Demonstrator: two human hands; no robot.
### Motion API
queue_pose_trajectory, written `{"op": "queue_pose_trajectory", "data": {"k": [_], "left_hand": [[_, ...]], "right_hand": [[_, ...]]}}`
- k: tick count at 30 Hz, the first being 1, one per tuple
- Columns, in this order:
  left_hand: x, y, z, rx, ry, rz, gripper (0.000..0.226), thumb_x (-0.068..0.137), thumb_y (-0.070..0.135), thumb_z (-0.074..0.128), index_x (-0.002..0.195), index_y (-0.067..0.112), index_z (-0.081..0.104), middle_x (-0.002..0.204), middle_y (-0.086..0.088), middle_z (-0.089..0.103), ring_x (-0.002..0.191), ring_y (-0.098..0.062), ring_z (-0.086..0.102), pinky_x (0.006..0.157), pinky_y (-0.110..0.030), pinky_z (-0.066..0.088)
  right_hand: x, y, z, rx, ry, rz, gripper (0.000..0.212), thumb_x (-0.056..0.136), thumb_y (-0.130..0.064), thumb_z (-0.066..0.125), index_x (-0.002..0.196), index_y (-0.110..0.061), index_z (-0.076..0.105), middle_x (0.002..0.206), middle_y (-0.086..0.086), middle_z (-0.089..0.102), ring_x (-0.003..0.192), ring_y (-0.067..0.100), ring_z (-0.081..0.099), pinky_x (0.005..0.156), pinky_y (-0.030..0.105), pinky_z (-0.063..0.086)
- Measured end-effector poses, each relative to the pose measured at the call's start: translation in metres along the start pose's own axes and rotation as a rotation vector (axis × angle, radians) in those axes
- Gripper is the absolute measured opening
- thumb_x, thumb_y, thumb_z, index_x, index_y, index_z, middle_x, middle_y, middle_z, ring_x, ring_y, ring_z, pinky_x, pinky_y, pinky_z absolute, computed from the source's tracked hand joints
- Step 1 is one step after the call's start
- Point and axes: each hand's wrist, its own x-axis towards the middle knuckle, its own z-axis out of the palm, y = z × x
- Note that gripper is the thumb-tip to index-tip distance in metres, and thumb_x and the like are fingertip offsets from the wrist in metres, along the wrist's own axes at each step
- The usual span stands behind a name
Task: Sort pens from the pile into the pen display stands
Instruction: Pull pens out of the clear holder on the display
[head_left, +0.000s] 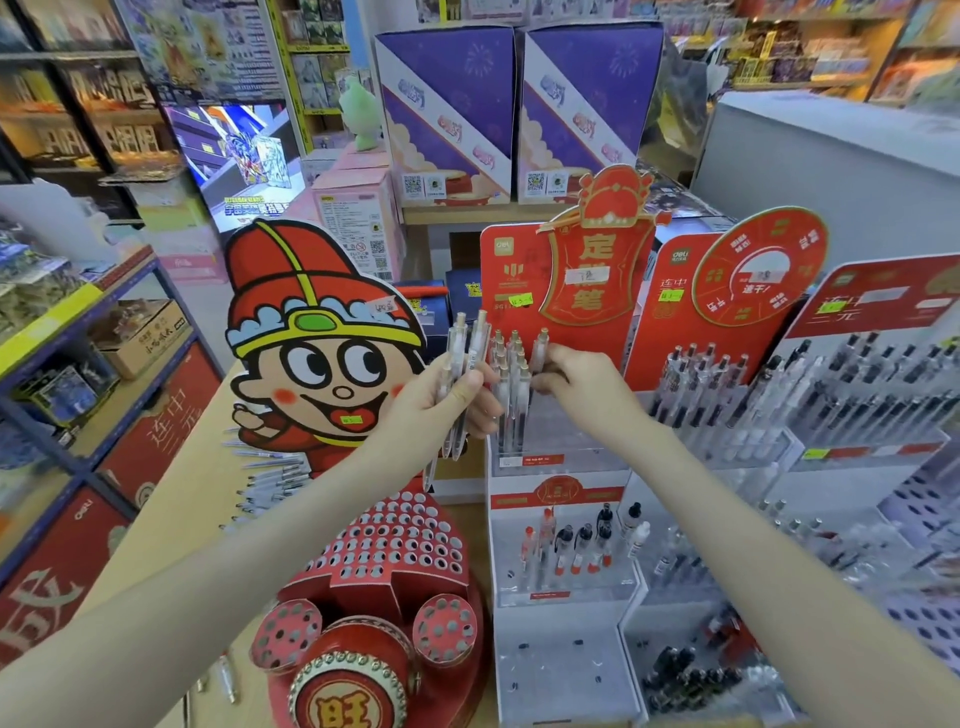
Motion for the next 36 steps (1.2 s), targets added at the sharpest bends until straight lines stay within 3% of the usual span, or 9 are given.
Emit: {"op": "queue_pose_trajectory", "data": {"k": [6, 10, 14, 18, 22, 25, 30, 34, 36], "left_hand": [[-0.001, -0.001, -0.004, 0.011, 0.006, 0.008, 0.026, 0.09, 0.034, 0.044, 0.102, 0.014, 0.055, 0.075, 0.003, 0.069, 0.069, -0.012, 0.066, 0.07, -0.025, 0.056], [0.001, -0.001, -0.003, -0.001, -0.012, 0.01, 0.025, 0.09, 0.032, 0.044, 0.102, 0.013, 0.054, 0.075, 0.002, 0.068, 0.068, -0.011, 0.065, 0.07, -0.025, 0.056], [0.003, -0.002, -0.003, -0.017, -0.033, 0.015, 0.024, 0.089, 0.032, 0.044, 0.102, 0.013, 0.054, 0.075, 0.002, 0.068, 0.067, -0.01, 0.065, 0.069, -0.026, 0.057], [0.003, -0.004, -0.004, -0.01, -0.027, 0.021, 0.025, 0.089, 0.034, 0.044, 0.102, 0.014, 0.054, 0.076, 0.002, 0.069, 0.069, -0.012, 0.065, 0.07, -0.026, 0.057], [0.002, -0.004, -0.006, 0.006, -0.018, 0.021, 0.026, 0.088, 0.036, 0.044, 0.102, 0.015, 0.054, 0.075, 0.004, 0.07, 0.069, -0.011, 0.066, 0.069, -0.024, 0.056], [0.001, -0.003, -0.008, 0.008, -0.029, 0.01, 0.026, 0.088, 0.036, 0.045, 0.101, 0.016, 0.055, 0.075, 0.004, 0.07, 0.069, -0.011, 0.066, 0.07, -0.025, 0.056], [-0.004, 0.004, -0.009, 0.022, -0.144, -0.026, 0.025, 0.088, 0.034, 0.045, 0.099, 0.014, 0.055, 0.073, 0.004, 0.068, 0.064, -0.009, 0.062, 0.065, -0.023, 0.053], [-0.003, 0.006, 0.0, 0.083, -0.301, -0.045, 0.018, 0.088, 0.032, 0.048, 0.098, 0.018, 0.055, 0.075, 0.005, 0.068, 0.063, -0.009, 0.06, 0.064, -0.024, 0.052], [-0.002, 0.008, 0.004, 0.062, -0.329, -0.049, 0.018, 0.087, 0.03, 0.05, 0.099, 0.017, 0.056, 0.079, 0.004, 0.07, 0.065, -0.01, 0.062, 0.066, -0.023, 0.053]], "right_hand": [[0.001, -0.004, 0.004, -0.053, 0.026, 0.005, 0.013, 0.092, -0.01, 0.05, 0.097, -0.003, 0.059, 0.094, 0.008, 0.069, 0.079, 0.029, 0.063, 0.074, 0.044, 0.051], [0.001, -0.003, 0.007, -0.133, 0.009, -0.004, 0.011, 0.093, -0.013, 0.052, 0.082, -0.01, 0.051, 0.069, 0.0, 0.057, 0.069, 0.031, 0.057, 0.066, 0.042, 0.049], [-0.001, -0.007, 0.006, -0.157, 0.0, -0.001, 0.014, 0.094, -0.017, 0.052, 0.089, -0.004, 0.058, 0.073, 0.007, 0.057, 0.069, 0.029, 0.055, 0.065, 0.039, 0.045], [-0.002, -0.006, 0.01, -0.133, 0.045, 0.057, 0.027, 0.094, -0.016, 0.051, 0.068, -0.017, 0.047, 0.066, -0.003, 0.05, 0.064, 0.022, 0.046, 0.059, 0.032, 0.033], [-0.005, -0.006, 0.015, -0.192, 0.034, 0.052, 0.013, 0.095, -0.012, 0.049, 0.083, -0.011, 0.051, 0.077, 0.002, 0.051, 0.073, 0.025, 0.048, 0.061, 0.03, 0.029], [-0.004, -0.001, 0.012, -0.198, 0.075, 0.067, 0.011, 0.092, -0.023, 0.056, 0.092, -0.012, 0.059, 0.086, 0.006, 0.058, 0.082, 0.027, 0.054, 0.064, 0.03, 0.034], [-0.034, -0.03, -0.008, 0.129, 0.32, -0.094, 0.015, 0.09, -0.028, 0.062, 0.102, -0.021, 0.058, 0.088, -0.005, 0.059, 0.081, 0.008, 0.053, 0.071, 0.018, 0.041], [-0.051, -0.063, -0.016, 0.303, 0.047, -0.173, 0.009, 0.086, -0.02, 0.064, 0.094, -0.022, 0.061, 0.082, -0.01, 0.062, 0.074, 0.002, 0.056, 0.069, 0.014, 0.045], [-0.052, -0.067, -0.018, 0.399, 0.037, -0.17, 0.007, 0.086, -0.012, 0.064, 0.086, -0.018, 0.061, 0.073, -0.007, 0.06, 0.065, 0.001, 0.055, 0.064, 0.015, 0.046]]}}
